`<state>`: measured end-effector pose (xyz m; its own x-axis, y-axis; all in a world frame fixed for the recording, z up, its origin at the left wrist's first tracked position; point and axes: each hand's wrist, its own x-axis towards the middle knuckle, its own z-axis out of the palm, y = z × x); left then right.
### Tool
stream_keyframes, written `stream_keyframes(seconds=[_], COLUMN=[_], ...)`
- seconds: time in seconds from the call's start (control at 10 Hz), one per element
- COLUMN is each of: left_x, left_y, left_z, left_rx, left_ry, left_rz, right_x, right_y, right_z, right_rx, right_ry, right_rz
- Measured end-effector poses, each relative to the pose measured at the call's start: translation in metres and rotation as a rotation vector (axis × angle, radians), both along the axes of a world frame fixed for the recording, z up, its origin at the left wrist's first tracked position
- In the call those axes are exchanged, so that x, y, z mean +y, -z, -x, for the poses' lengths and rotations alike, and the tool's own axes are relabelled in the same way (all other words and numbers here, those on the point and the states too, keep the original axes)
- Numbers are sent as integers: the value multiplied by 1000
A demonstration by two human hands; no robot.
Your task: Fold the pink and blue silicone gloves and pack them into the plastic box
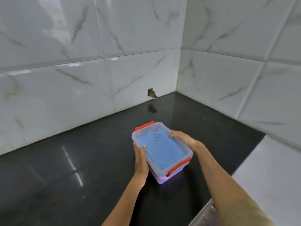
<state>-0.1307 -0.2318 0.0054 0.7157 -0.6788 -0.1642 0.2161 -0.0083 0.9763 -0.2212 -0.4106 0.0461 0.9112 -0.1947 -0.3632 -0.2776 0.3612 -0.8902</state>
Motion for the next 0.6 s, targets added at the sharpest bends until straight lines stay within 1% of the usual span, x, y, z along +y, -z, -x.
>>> stream_keyframes(seconds=[0.2, 0.3, 0.4, 0.5, 0.6], left_x=[-11, -6, 1, 20, 51], left_y=[1, -3, -11, -14, -11], left_z=[-2, -2, -4, -12, -22], left_rx=[-13, -54, -79, -107, -249], left_ry=[48, 65, 122, 98, -26], left_rz=[24, 27, -27, -220, -273], right_x=[-9, -11, -11, -1, 32], right_y=[6, -3, -22, -34, -35], right_z=[6, 7, 9, -1, -22], right_rx=[9, 50, 218, 468, 530], right_ry=[-26, -79, -115, 57, 283], right_rz=[-114, -93, 69, 674, 1323])
